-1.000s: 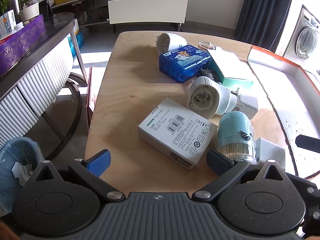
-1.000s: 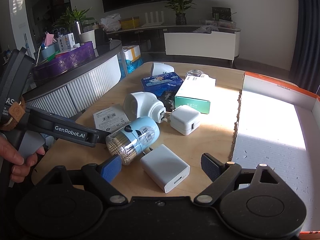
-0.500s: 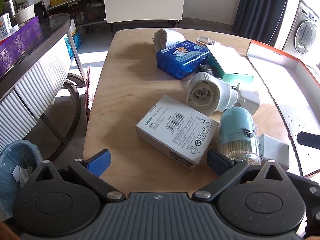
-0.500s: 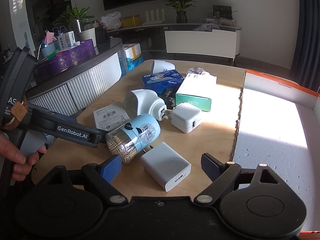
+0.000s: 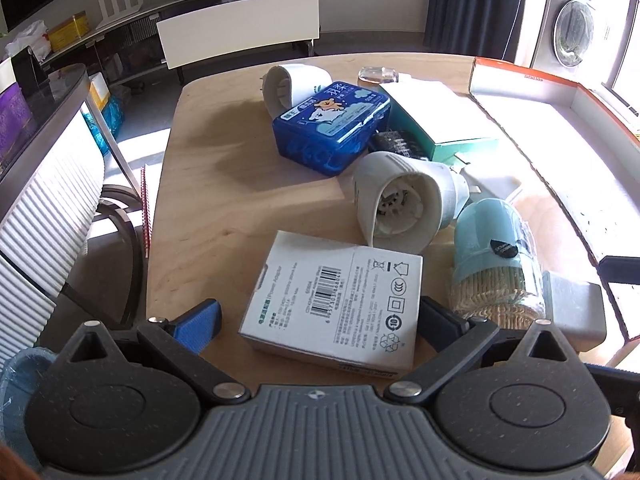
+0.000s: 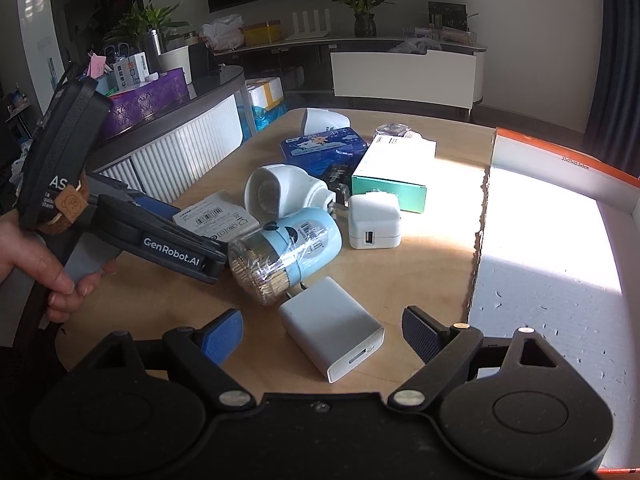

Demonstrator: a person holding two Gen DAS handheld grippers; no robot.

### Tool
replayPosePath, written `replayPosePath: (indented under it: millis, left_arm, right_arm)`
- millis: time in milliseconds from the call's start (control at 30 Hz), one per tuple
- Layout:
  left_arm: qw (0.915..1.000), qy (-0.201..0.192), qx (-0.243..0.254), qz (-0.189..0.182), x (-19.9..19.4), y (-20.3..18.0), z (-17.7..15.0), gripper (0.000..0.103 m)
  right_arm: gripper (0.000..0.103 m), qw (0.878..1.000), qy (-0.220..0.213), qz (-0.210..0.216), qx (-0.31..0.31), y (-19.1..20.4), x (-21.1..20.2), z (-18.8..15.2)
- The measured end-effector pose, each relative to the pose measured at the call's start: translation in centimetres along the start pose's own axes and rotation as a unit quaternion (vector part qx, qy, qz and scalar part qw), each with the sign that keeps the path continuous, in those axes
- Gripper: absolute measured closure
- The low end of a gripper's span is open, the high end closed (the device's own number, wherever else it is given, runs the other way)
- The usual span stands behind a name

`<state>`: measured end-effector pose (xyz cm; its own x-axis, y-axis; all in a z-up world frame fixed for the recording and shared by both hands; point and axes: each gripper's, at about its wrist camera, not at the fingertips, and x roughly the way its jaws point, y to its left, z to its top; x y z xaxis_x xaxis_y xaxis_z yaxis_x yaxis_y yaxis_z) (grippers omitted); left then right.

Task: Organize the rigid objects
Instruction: 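Grasp the white power-adapter box with the left gripper while the right gripper grasps the white charger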

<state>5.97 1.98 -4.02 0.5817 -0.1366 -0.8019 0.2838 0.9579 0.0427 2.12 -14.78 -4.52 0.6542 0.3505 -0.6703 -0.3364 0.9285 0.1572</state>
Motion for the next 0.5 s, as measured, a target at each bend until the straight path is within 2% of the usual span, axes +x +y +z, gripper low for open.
replayPosePath:
  millis: [67,133,200,267,333,367,400,500]
  left_arm:
    - [0.9999,-0.006,-0.004,-0.008,0.1,-0.1,0.0,0.0]
    - [0.9998,-0.015,-0.003,-0.01,-0.1,-0.3,-0.2,0.004]
    - [0.9996,-0.028,0.0,-0.01,-0.3,-0.6,-0.2,0.017]
    - [0.9993,-0.037,-0.005,-0.009,-0.5,-0.6,-0.2,0.024]
    - [0.999,-0.042,-0.009,-0.01,-0.5,-0.5,-0.3,0.024]
    - [0.9989,-0.043,-0.011,-0.011,-0.5,-0.6,-0.2,0.025]
    - [0.9989,-0.044,-0.012,-0.013,-0.5,-0.7,-0.2,0.025]
    - [0.999,-0.043,-0.007,-0.008,-0.4,-1.0,-0.3,0.024]
  right_arm:
    - [0.001,1.0,0.005,-0.002,-0.005,0.0,0.5,0.0]
    - [0.001,1.0,0.008,-0.004,-0.01,0.0,0.8,0.0]
    - [0.001,1.0,0.014,-0.002,-0.012,-0.2,1.3,0.0]
    - [0.003,1.0,0.019,-0.001,-0.013,-0.3,1.8,0.0]
    - [0.015,1.0,0.024,0.001,-0.01,-0.6,2.2,0.0]
    - [0.018,1.0,0.019,-0.005,-0.015,-0.5,2.2,0.0]
    - [0.03,1.0,0.018,-0.009,-0.019,-0.5,2.2,0.1]
    - [0.035,1.0,0.015,-0.008,-0.02,-0.5,2.0,0.0]
